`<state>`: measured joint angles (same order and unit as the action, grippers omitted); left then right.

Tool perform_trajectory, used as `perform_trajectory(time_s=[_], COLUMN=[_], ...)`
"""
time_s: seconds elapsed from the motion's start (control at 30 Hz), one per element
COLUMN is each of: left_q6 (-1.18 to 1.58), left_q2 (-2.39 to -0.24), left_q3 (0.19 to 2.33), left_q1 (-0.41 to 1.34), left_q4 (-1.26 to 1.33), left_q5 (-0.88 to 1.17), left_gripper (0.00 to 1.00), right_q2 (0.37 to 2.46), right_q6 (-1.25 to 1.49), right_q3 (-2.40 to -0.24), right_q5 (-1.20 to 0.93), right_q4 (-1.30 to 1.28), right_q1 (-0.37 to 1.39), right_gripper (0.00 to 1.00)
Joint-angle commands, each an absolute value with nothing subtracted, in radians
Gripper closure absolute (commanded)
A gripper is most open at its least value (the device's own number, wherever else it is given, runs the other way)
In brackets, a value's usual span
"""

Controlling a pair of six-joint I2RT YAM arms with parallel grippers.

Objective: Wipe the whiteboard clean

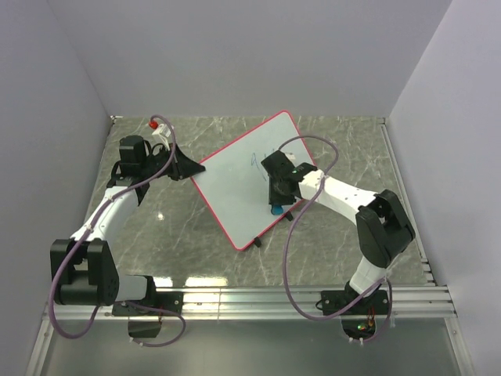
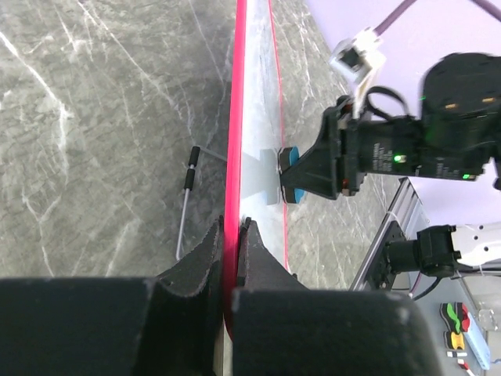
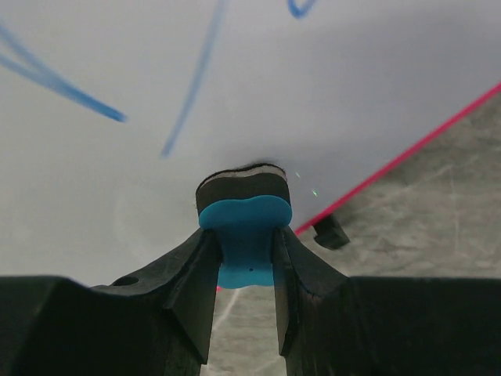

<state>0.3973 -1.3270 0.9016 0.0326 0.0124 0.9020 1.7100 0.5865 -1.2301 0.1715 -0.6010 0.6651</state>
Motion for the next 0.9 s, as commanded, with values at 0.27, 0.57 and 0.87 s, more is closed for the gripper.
perform_trajectory(time_s=[0.27,0.57,0.87], left_q6=[0.253,0.241,0.245], left_q2=[-1.295,-1.290,-1.270], left_q3=[0.876,0.874,0.864], left_q1=[0.087,0.097,0.097], left_q4=[-0.008,-0.017,-0.012], left_q5=[0.937,0.927,0.919], left_gripper=[1.00,1.00,1.00], right_q2=[1.782,1.871,1.915], right_q6=[0.598,0.638,0.649], right_q3=[-1.405,-1.738,-1.788], right_q5=[0.137,0.120,0.135], right_q4=[-0.555,-0.597,-0.643], right_q1=[0.675,0.676,0.638], right_gripper=[1.00,1.00,1.00])
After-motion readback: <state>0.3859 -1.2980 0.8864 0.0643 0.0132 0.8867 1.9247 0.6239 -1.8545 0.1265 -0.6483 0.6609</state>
